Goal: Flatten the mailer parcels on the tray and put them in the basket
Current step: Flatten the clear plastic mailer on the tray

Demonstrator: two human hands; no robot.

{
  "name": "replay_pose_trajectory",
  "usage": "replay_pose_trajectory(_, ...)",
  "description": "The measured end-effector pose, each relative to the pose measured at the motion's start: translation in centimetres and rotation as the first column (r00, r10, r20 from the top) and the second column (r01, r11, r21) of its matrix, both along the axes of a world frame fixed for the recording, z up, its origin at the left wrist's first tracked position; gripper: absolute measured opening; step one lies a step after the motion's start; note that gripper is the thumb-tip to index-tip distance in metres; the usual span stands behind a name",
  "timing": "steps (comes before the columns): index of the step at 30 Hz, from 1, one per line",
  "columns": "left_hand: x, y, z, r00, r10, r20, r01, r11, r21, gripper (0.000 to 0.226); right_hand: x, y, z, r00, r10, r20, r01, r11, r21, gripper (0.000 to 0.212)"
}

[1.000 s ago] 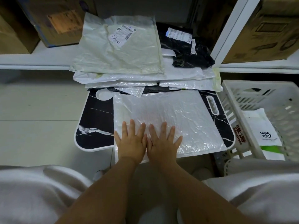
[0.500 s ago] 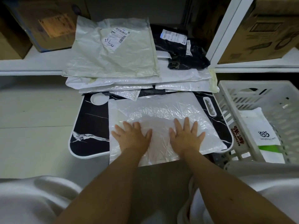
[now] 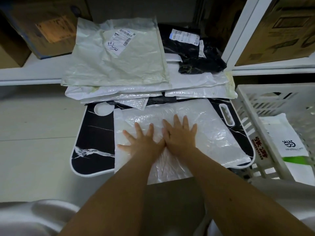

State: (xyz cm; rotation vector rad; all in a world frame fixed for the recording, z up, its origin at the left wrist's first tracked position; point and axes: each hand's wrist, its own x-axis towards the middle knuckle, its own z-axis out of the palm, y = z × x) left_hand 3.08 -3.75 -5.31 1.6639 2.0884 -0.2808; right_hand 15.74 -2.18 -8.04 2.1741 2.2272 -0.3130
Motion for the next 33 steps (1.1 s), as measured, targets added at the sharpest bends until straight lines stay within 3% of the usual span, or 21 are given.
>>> replay_pose_trajectory(3, 0.0, 0.6, 0.2, 1.000, 0.022, 0.015, -0.021, 0.999, -0.045, 0.086, 1.5, 1.4, -0.1, 1.000, -0.028, -0.012, 0.027, 0.998, -0.060, 0.054)
replay_pose_trajectory(8, 0.5, 1.5, 0.2, 0.995, 0.099, 0.025, -0.097, 0.993, -0.063, 0.082, 5.0, 1.7, 0.3, 0.976, -0.187, 0.109, 0.203, 0.965, -0.166, 0.062)
replay_pose_trajectory(15, 0.5, 1.8, -0.2, 0.991, 0.134, 0.015, -0.133, 0.990, -0.053, 0.082, 5.0, 2.0, 1.3, 0.954, -0.264, 0.140, 0.288, 0.939, -0.188, 0.079)
replay_pose_trajectory(21, -1.1, 1.7, -0.3, 0.995, 0.093, 0.028, -0.094, 0.994, 0.048, 0.057, 6.9, 2.0, 3.1, 0.960, -0.208, 0.186, 0.234, 0.963, -0.131, 0.057)
replay_pose_trajectory(25, -2.4, 0.4, -0.3, 0.949, 0.314, -0.002, -0.297, 0.901, 0.315, 0.041, 8.5, 0.5, 3.6, 0.862, -0.488, 0.138, 0.492, 0.870, 0.004, 0.051)
replay_pose_trajectory(29, -3.2, -0.6, 1.1, 0.816, 0.565, 0.120, -0.577, 0.782, 0.235, 0.043, 9.8, -0.7, 4.2, 0.781, -0.624, -0.026, 0.617, 0.777, -0.126, 0.057)
replay_pose_trajectory(33, -4.2, -0.9, 2.0, 0.726, 0.634, 0.266, -0.680, 0.718, 0.145, 0.048, 9.9, -1.4, 5.7, 0.797, -0.594, -0.110, 0.590, 0.804, -0.072, 0.057)
